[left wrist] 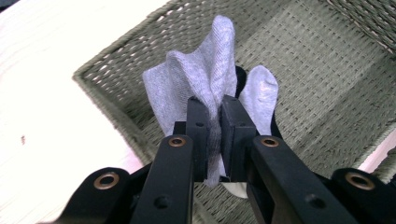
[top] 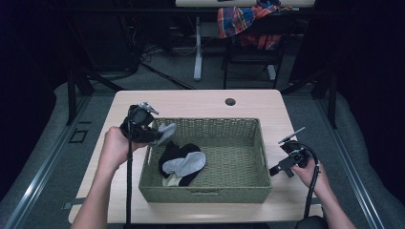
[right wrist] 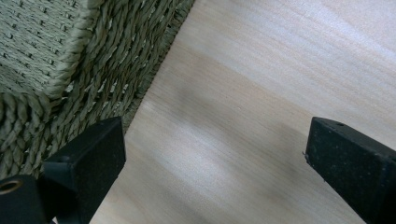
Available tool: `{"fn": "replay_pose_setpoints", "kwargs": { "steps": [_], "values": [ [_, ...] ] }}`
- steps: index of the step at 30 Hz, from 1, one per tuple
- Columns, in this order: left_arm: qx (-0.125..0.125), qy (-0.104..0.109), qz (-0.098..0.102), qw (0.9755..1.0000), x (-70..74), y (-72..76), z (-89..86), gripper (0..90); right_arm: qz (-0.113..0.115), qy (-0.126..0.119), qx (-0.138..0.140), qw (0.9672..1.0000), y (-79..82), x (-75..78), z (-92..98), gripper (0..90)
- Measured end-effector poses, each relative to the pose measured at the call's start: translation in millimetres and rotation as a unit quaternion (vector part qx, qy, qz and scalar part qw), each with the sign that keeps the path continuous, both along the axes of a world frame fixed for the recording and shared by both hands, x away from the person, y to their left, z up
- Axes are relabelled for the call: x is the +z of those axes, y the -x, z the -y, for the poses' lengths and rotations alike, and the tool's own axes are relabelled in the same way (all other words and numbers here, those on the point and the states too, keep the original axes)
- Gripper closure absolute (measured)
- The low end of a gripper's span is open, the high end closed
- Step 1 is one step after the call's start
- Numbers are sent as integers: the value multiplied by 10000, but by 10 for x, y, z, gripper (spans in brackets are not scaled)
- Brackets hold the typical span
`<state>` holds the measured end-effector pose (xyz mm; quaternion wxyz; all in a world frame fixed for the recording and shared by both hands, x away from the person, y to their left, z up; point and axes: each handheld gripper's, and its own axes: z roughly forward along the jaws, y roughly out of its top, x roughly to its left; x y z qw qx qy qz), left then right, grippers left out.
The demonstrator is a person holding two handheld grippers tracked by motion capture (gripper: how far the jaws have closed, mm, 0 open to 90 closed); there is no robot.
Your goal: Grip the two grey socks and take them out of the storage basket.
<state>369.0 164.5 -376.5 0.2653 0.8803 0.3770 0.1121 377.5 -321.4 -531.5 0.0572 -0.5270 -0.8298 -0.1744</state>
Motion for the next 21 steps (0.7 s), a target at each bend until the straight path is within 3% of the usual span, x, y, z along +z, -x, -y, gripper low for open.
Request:
{"fn": "replay_pose_setpoints", "kwargs": {
  "steps": [8,17,19,20,21],
  "values": [
    [289,8,10,9996,13,-28,-210,836,2,-2,-1,10000,0,0,0,48],
    [721,81,-20,9974,-2,-70,-502,835,5,1,2,10000,1,1,0,49],
    [831,99,-32,9965,-21,-87,-572,836,-82,90,183,9998,-18,21,16,49],
    [893,105,-46,9959,-36,-97,-608,835,60,-93,-82,9999,9,-14,-7,49],
    [954,119,-81,9953,-55,-109,-646,835,60,-93,-82,9999,9,-14,-7,49]
  ]
}}
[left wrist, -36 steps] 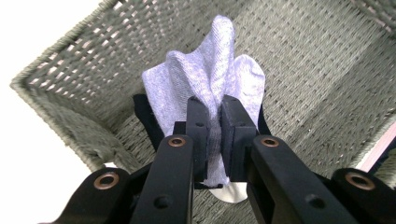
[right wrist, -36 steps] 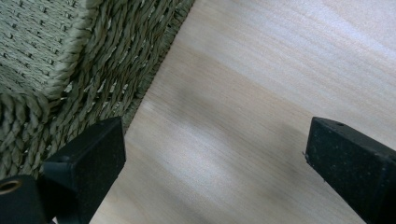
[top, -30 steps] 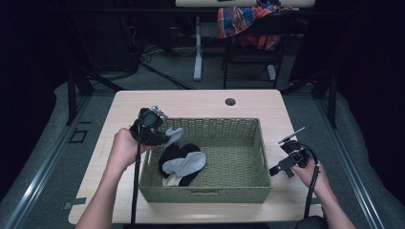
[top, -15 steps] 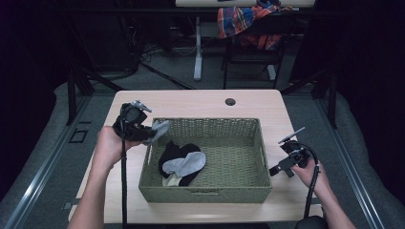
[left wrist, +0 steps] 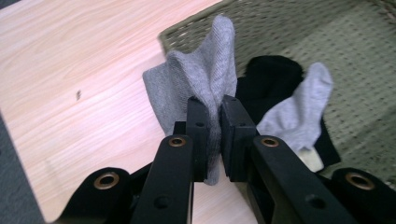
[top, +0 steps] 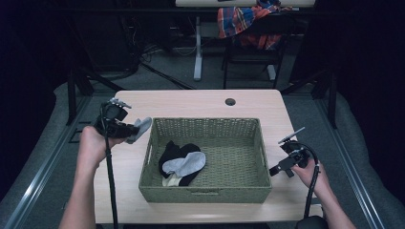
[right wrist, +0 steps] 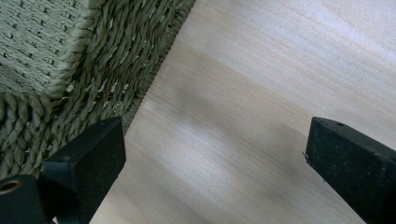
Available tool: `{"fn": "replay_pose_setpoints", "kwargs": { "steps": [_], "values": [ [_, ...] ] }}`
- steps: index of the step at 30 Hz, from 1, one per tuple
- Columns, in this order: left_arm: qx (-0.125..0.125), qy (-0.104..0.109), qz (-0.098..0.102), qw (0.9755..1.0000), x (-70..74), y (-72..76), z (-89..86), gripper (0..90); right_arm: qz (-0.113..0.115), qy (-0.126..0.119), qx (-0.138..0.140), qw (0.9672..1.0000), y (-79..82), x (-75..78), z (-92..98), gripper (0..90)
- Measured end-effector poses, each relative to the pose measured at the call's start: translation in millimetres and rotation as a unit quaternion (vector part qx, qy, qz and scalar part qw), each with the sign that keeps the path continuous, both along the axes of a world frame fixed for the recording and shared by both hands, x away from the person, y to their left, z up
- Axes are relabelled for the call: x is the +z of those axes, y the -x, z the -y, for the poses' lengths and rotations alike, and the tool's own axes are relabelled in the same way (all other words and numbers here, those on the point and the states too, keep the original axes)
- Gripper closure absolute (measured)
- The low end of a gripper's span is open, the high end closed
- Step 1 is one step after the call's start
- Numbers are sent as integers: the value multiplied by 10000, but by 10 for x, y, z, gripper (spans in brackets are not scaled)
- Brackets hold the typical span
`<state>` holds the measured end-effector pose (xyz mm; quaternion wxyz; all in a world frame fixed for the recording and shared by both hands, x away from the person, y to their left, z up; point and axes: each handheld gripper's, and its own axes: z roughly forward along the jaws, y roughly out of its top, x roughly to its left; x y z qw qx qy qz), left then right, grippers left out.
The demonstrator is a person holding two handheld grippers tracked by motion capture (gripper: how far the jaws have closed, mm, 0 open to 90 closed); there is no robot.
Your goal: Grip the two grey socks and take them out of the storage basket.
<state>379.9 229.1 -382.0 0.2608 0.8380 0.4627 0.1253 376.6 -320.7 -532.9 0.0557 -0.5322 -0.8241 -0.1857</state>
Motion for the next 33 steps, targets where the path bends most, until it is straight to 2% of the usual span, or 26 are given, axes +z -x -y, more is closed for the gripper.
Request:
{"fn": "replay_pose_setpoints", "kwargs": {
  "steps": [1,3,8,12,13,16,17,18,20,23,33],
  "values": [
    [58,14,-29,10000,-20,-13,-38,835,-55,95,85,9999,-8,15,5,49],
    [228,-3,-121,9997,-88,-50,-144,835,-50,94,88,9999,-9,15,5,49],
    [388,10,-262,9989,-187,-98,-259,836,-152,186,269,9994,-29,34,23,49],
    [646,27,-318,9974,-286,-140,-354,836,-126,156,224,9995,-24,28,18,49],
    [717,32,-390,9967,-339,-163,-403,836,-129,155,226,9995,-24,28,19,49],
    [779,22,-461,9959,-402,-184,-443,836,-68,93,108,9999,-11,15,9,49],
    [817,24,-513,9953,-436,-195,-460,836,-212,274,403,9986,-42,50,35,49],
    [815,0,-555,9951,-466,-209,-485,836,-212,274,403,9986,-42,50,35,49],
    [897,3,-646,9939,-532,-229,-523,836,-102,123,182,9997,-19,23,15,49],
    [941,-33,-681,9932,-628,-255,-575,836,-141,174,242,9995,-25,31,17,49],
    [1057,-95,-1116,9881,-931,-334,-650,836,-129,148,218,9996,-23,27,13,49]
  ]
}}
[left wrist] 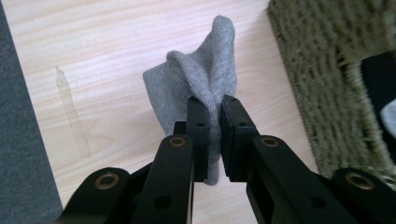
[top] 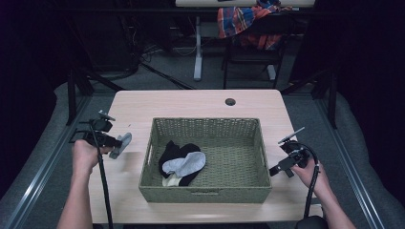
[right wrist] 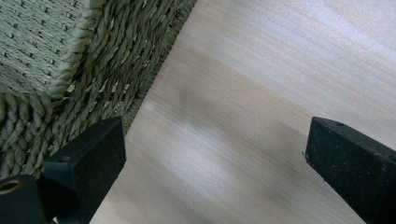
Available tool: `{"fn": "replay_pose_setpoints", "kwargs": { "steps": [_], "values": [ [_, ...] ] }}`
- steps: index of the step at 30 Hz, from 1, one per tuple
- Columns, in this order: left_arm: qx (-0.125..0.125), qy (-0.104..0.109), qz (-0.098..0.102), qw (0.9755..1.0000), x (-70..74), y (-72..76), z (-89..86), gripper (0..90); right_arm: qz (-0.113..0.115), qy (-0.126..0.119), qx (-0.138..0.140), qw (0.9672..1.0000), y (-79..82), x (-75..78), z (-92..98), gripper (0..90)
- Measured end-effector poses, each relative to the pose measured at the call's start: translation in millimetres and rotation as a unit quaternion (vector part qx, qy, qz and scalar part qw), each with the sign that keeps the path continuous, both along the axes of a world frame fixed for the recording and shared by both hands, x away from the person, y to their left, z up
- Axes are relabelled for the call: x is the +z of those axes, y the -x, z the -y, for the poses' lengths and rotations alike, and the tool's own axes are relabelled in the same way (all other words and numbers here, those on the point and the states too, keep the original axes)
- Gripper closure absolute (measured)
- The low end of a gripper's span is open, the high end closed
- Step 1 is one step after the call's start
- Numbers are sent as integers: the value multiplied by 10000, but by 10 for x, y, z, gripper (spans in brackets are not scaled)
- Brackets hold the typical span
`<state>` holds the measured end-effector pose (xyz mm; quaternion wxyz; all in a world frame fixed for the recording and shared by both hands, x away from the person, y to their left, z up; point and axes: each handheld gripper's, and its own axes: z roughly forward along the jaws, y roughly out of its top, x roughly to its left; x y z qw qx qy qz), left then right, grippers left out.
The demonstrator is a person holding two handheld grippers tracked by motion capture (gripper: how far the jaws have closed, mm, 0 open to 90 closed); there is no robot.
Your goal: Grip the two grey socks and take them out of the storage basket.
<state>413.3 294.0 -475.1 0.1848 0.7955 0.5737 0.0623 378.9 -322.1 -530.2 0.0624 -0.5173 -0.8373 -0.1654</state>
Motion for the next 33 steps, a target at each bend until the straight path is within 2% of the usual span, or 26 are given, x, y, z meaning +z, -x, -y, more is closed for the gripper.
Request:
{"fn": "replay_pose_setpoints", "kwargs": {
  "steps": [6,12,16,17,18,19,23,26,29,30,31,33],
  "values": [
    [-8,-104,-259,9996,-176,-41,29,836,2,0,5,10000,-1,0,-1,49],
    [45,-91,-395,9992,-287,-71,24,828,-3,-9,1,10000,0,2,-1,49],
    [59,-105,-531,9985,-300,-77,21,746,4,-1,9,10000,0,1,-2,49],
    [83,-129,-508,9986,-283,-77,24,686,-4,-7,9,10000,0,4,-1,49],
    [100,-131,-483,9987,-255,-75,29,579,-1,-3,9,10000,-1,3,1,49],
    [108,-142,-410,9990,-216,-69,36,579,-1,-3,9,10000,-1,3,1,49],
    [116,-105,-77,9998,3,-32,95,388,-6,-3,8,10000,-1,3,0,49],
    [-21,-87,123,9999,172,11,179,272,-3,-5,10,10000,-1,1,2,49],
    [-217,-99,285,9993,308,52,299,197,-11,-18,2,10000,-3,-2,4,50],
    [-363,-99,407,9985,390,78,389,169,-6,-9,-2,10000,-2,0,0,49],
    [-363,-99,407,9985,390,78,389,164,-6,-9,-2,10000,-2,0,0,49],
    [-515,-103,526,9972,464,111,495,157,4,3,16,10000,-2,5,1,49]
  ]
}}
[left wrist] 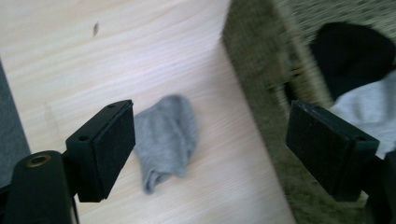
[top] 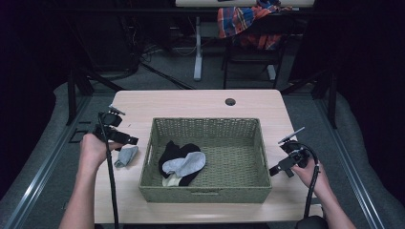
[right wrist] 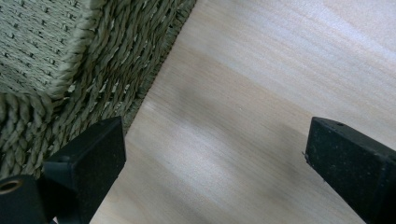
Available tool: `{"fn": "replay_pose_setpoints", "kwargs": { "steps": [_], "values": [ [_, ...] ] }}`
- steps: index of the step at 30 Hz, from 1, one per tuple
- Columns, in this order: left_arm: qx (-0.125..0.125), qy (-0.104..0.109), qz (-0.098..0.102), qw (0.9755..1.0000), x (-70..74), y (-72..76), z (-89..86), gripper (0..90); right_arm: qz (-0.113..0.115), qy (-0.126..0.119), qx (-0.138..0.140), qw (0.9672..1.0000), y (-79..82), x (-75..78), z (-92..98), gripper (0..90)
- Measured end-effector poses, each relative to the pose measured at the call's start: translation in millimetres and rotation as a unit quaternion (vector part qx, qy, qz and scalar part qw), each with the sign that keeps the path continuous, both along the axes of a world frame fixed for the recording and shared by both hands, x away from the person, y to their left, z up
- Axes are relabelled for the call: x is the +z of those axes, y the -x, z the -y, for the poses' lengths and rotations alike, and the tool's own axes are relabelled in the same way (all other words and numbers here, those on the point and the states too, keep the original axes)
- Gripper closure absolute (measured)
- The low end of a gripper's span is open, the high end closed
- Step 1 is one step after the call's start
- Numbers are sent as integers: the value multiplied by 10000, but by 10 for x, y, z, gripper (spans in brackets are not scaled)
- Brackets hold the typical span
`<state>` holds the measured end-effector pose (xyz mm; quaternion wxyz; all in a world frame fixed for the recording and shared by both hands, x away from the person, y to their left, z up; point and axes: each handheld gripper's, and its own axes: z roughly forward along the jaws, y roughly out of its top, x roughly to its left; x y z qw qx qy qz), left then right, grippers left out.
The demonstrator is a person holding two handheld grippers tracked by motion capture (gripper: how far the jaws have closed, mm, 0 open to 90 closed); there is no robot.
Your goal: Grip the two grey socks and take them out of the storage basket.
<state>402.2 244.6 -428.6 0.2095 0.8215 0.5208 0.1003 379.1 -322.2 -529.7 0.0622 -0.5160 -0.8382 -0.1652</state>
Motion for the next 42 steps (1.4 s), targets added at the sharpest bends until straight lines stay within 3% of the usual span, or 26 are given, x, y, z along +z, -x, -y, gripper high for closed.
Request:
{"fn": "replay_pose_setpoints", "kwargs": {
  "steps": [4,8,13,23,24,28,32,39,42],
  "values": [
    [-385,103,145,9991,117,73,227,146,6,-6,-9,10000,4,-1,6,49],
    [-746,39,265,9969,194,145,476,128,-2,-1,3,10000,3,-2,1,49],
    [-1098,27,196,9938,182,182,686,97,8,-7,-1,10000,5,0,4,49],
    [-1347,-109,135,9907,89,204,929,54,-10,-28,2,10000,9,1,7,49],
    [-1382,-119,120,9903,82,204,951,52,38,-114,-172,9998,28,-13,-8,50],
    [-1481,-167,61,9888,42,212,1044,40,-38,3,29,10000,13,9,23,49],
    [-1527,-192,63,9881,4,221,1123,28,53,-73,-147,9999,26,-16,0,50],
    [-1610,-220,-3,9867,-53,218,1215,8,-27,27,24,10000,18,5,30,49],
    [-1645,-246,-15,9861,-73,216,1249,8,-28,-2,-46,10000,29,3,28,50]
  ]
}}
